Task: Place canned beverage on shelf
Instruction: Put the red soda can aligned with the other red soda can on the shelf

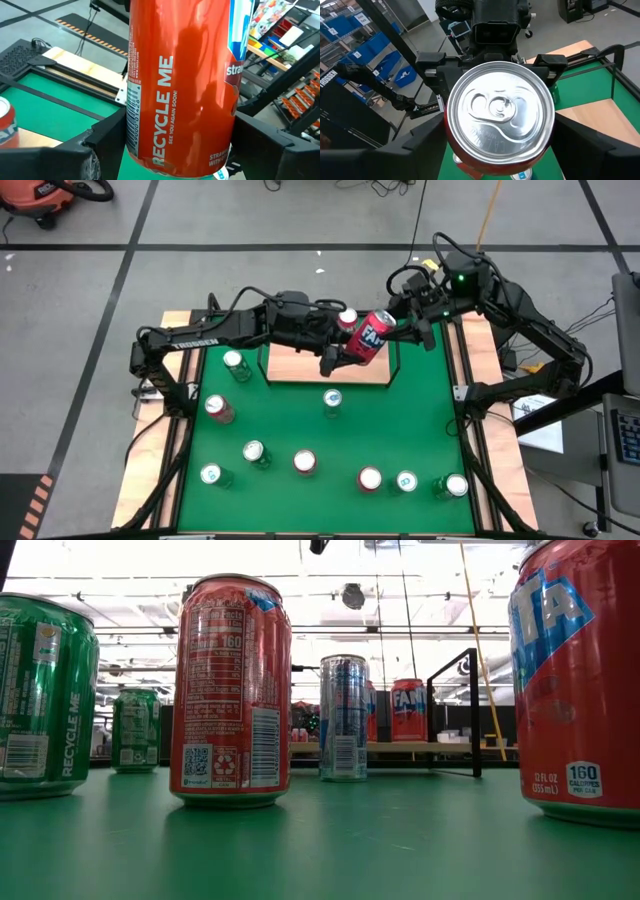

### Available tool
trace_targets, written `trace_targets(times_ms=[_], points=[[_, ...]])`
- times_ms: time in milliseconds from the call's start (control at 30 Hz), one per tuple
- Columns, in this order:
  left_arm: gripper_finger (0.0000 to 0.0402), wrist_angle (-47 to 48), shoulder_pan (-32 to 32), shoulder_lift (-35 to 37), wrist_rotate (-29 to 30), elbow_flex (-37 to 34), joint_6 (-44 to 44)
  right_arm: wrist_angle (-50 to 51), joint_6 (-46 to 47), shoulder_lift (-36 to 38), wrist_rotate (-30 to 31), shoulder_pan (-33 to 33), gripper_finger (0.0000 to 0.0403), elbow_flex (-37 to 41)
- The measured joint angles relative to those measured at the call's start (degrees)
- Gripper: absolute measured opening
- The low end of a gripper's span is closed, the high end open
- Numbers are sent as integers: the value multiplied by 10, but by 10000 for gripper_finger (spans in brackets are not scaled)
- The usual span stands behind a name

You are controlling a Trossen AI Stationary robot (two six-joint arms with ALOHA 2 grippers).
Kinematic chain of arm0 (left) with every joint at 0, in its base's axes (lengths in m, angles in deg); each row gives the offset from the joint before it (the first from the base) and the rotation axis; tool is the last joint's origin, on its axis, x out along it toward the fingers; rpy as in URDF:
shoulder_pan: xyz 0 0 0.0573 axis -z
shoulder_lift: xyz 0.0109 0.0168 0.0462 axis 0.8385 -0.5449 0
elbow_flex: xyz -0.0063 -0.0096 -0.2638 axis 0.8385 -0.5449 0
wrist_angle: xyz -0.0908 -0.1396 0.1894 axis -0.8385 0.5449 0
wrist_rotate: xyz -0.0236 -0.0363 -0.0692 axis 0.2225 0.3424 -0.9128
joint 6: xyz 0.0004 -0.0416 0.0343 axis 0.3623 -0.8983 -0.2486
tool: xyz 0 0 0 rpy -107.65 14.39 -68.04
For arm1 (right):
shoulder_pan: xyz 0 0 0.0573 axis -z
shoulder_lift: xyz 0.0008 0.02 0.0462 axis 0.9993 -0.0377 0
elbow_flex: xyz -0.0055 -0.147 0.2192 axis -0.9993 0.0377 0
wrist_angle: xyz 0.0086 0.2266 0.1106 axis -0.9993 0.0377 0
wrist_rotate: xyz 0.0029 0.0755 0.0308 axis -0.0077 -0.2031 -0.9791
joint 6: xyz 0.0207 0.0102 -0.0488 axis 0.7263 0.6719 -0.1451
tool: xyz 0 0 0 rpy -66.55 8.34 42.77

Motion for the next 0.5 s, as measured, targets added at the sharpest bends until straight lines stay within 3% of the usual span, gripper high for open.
trace_targets(times_ms=[500], points=[[304,116,-37,16,11,0,-4,25,-47,-37,8,27,291,1]])
